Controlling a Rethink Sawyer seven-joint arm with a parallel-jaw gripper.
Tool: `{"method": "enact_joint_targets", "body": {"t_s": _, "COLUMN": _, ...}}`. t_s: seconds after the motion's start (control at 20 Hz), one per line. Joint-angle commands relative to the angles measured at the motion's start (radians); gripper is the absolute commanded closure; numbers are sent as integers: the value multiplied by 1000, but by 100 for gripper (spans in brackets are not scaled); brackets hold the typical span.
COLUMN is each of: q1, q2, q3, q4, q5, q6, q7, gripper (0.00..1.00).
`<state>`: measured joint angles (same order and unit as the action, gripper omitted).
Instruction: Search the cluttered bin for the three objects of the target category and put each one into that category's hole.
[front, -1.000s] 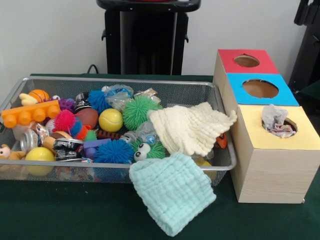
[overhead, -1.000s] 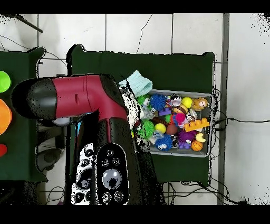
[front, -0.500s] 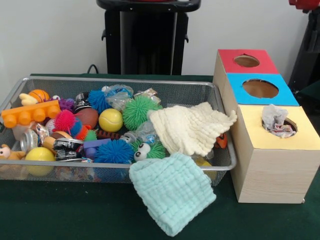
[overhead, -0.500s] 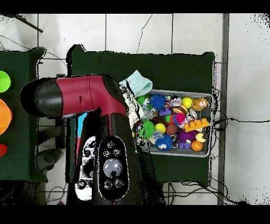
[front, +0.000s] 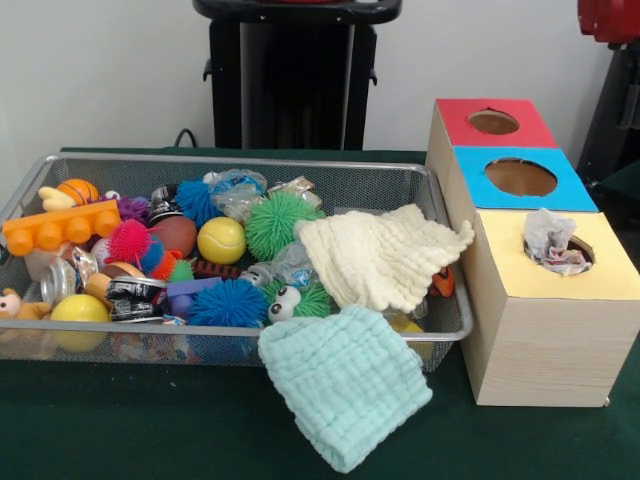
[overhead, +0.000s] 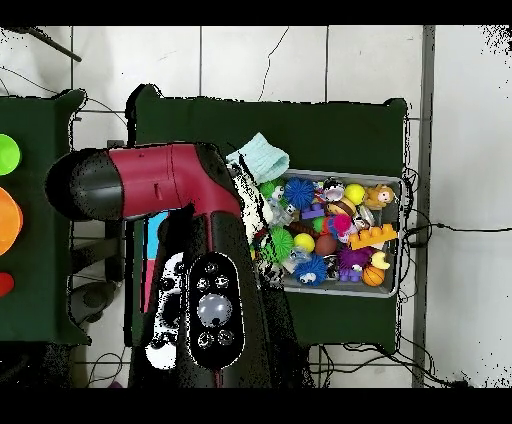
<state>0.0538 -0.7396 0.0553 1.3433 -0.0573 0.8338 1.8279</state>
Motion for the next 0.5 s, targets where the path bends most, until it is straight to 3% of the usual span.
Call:
{"method": "enact_joint_targets", "body": {"t_s": 0.05, "q1": -27, "q2": 59, "q3": 79, "q4": 142, "q5": -31, "q6": -97, "q7": 12, "gripper": 100}}
{"method": "enact_joint_targets", "body": {"t_s": 0.5, "q1": -46, "q2": 75, "q3": 89, "q4": 164, "q5": -43, "q6": -160, "q7": 1, "gripper": 100}}
